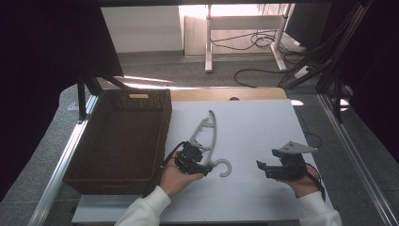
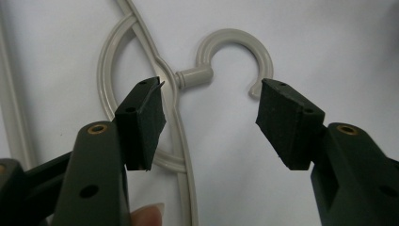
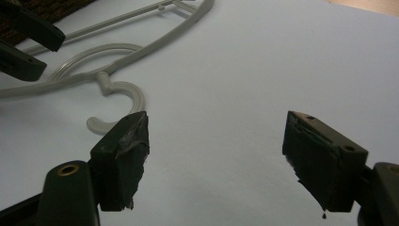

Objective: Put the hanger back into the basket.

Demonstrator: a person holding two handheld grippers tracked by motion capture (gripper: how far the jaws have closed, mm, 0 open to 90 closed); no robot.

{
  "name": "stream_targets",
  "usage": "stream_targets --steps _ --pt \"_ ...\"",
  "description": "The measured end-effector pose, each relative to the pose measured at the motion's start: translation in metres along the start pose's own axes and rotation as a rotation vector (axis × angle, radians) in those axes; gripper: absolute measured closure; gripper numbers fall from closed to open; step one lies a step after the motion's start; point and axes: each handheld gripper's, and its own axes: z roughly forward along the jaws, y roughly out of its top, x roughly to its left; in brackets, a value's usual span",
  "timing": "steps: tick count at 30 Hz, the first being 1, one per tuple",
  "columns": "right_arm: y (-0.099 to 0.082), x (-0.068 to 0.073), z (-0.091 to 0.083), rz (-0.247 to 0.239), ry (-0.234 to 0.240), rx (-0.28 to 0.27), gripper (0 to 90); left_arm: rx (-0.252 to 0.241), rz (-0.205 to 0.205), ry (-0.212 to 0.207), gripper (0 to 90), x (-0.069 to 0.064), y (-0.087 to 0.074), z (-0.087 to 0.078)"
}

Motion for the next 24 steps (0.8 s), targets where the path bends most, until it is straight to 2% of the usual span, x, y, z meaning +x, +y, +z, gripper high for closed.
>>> stream_targets --steps 6,9,17,24 --pt "0.000 -0.001 -0.001 0.001 -0.003 -0.001 24.1 0.016 0.014 0.006 41.4 -0.004 0.003 0.009" --pt "-0.001 -0.001 -0.001 0.000 -0.003 0.000 24.1 0.038 0.005 0.038 42.0 -0.001 0.004 0.016" --pt "-0.001 -0.002 -0.001 0.003 -0.006 0.001 24.1 0.061 -0.016 0.049 46.2 0.005 0.004 0.023" --pt "-0.001 -0.002 -0.001 0.001 -0.007 0.003 24.1 0.082 -0.019 0.051 49.9 0.006 0.003 0.028"
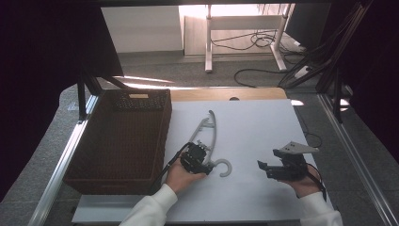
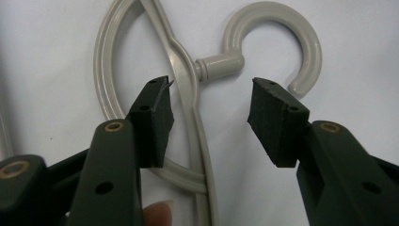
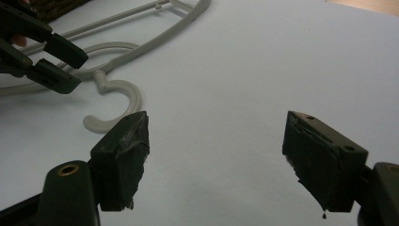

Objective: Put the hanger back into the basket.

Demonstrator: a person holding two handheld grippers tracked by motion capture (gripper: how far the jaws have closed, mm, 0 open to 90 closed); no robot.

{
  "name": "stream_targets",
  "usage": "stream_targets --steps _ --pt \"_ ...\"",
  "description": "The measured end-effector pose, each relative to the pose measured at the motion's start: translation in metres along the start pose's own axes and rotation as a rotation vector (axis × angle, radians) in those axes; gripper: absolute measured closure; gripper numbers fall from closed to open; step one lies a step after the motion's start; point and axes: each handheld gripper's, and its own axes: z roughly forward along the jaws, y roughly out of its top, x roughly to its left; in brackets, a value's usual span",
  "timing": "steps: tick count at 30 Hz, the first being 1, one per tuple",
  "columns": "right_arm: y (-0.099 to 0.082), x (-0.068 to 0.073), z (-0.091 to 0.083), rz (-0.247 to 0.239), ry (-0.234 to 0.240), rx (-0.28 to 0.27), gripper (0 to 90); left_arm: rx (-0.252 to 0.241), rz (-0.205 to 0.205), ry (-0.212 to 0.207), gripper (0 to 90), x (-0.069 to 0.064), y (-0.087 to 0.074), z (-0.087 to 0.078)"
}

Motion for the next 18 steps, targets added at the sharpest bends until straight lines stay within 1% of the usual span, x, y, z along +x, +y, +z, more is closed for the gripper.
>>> stream_targets --steps 3,7,12,15,16,17,18 --pt "0.0001 0.0001 0.0001 -0.001 0.000 0.000 24.1 0.010 0.001 -0.003 52.2 0.0006 0.0001 0.0024" --pt "0.0000 0.0000 0.0000 0.000 0.000 0.000 24.1 0.029 0.003 -0.003 53.1 0.0010 -0.0002 0.0064" --pt "-0.0002 0.0003 0.0006 -0.002 0.000 0.002 24.1 0.024 0.000 0.005 54.9 0.0007 -0.0003 0.0065" --pt "0.0000 0.0003 0.0003 -0.002 0.000 0.001 24.1 0.023 0.010 0.025 58.0 -0.0009 -0.0005 0.0069" --pt "-0.0002 -0.0002 0.0004 0.000 -0.001 0.001 24.0 0.024 0.020 0.042 61.3 -0.0022 -0.0007 0.0070" --pt "-0.0002 -0.0002 0.0004 0.000 -0.001 0.001 24.0 0.024 0.020 0.042 62.7 -0.0022 -0.0007 0.0070" --pt "-0.0001 0.0000 0.0003 -0.001 -0.002 0.001 24.0 0.026 0.031 0.062 65.0 -0.0037 -0.0011 0.0071"
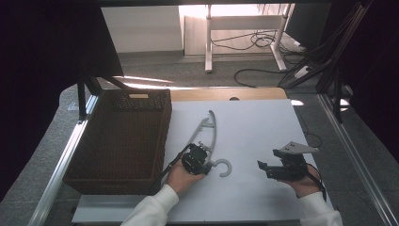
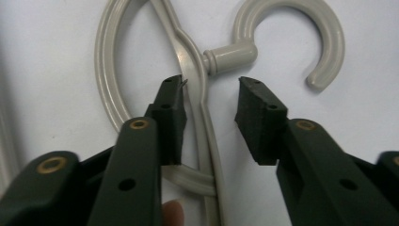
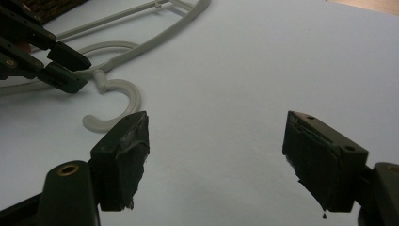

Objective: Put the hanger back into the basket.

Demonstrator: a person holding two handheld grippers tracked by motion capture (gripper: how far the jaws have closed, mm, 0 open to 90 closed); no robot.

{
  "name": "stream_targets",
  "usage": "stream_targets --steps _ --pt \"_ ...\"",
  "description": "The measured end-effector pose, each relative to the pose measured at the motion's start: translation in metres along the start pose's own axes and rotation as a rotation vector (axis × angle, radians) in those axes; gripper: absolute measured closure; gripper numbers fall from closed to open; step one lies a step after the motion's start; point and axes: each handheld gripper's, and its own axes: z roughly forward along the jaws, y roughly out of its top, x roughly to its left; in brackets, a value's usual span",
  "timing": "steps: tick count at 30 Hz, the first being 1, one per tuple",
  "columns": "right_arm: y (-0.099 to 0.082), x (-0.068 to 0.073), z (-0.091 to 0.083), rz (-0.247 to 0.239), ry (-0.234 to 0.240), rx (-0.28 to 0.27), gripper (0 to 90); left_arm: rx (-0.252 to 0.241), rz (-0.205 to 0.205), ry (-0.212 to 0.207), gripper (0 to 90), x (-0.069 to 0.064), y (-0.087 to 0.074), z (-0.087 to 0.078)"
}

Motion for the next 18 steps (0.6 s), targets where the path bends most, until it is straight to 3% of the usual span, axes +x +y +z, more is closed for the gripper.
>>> stream_targets --steps 8,18 --pt "0.0002 0.0004 0.0006 -0.001 0.001 0.001 24.0 0.006 0.012 0.011 77.6 -0.0026 0.0002 -0.0006" --pt "0.0004 -0.0017 -0.0011 0.005 -0.006 -0.003 24.0 0.013 -0.030 -0.013 79.2 0.0005 0.0014 -0.0010"
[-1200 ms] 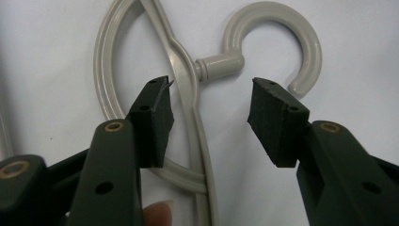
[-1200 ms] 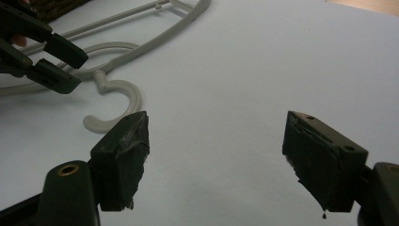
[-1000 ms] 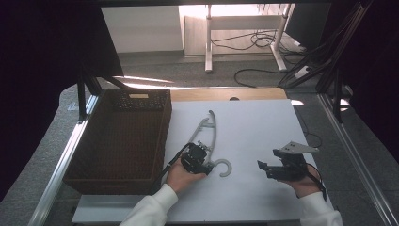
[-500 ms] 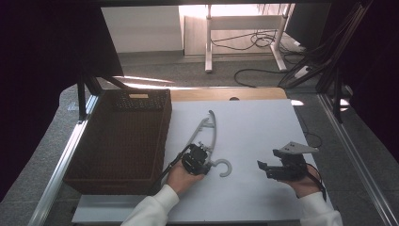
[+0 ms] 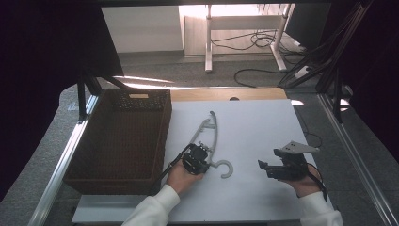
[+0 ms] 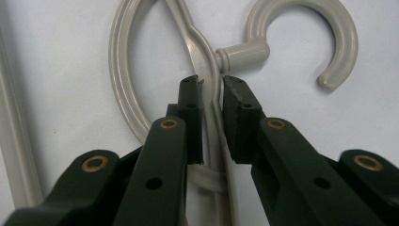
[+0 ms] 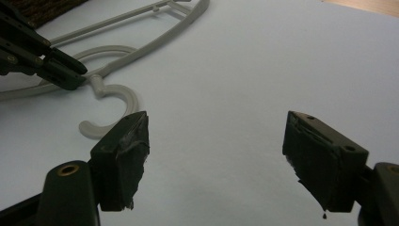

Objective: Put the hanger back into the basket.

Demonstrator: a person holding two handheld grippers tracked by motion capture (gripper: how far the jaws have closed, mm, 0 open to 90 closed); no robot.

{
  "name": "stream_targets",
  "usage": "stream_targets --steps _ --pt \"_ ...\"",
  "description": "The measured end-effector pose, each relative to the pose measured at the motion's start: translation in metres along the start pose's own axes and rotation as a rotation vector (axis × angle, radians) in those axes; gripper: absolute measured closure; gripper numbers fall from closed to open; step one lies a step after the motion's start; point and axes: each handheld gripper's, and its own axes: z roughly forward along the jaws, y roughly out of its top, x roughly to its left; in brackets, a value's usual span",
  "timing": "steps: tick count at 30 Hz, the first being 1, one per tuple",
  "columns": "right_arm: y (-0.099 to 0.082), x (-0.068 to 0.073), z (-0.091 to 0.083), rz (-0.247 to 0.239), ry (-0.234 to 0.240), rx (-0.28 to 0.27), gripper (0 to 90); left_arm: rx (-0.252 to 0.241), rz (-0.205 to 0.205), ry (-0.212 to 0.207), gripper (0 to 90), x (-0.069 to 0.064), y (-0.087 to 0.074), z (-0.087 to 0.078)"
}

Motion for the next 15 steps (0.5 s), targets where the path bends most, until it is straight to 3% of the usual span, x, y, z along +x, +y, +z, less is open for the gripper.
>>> stream_targets --steps 4,10,15 --pt "0.000 -0.002 -0.001 0.008 0.000 -0.004 23.8 -0.006 -0.024 -0.037 80.9 0.005 0.000 0.000" --pt "-0.002 -0.008 -0.006 0.025 -0.017 -0.012 23.8 -0.011 -0.028 -0.044 81.3 0.005 0.000 -0.002" --pt "-0.002 -0.011 -0.008 0.031 -0.026 -0.014 23.8 -0.040 -0.030 -0.064 82.0 0.005 0.001 -0.013"
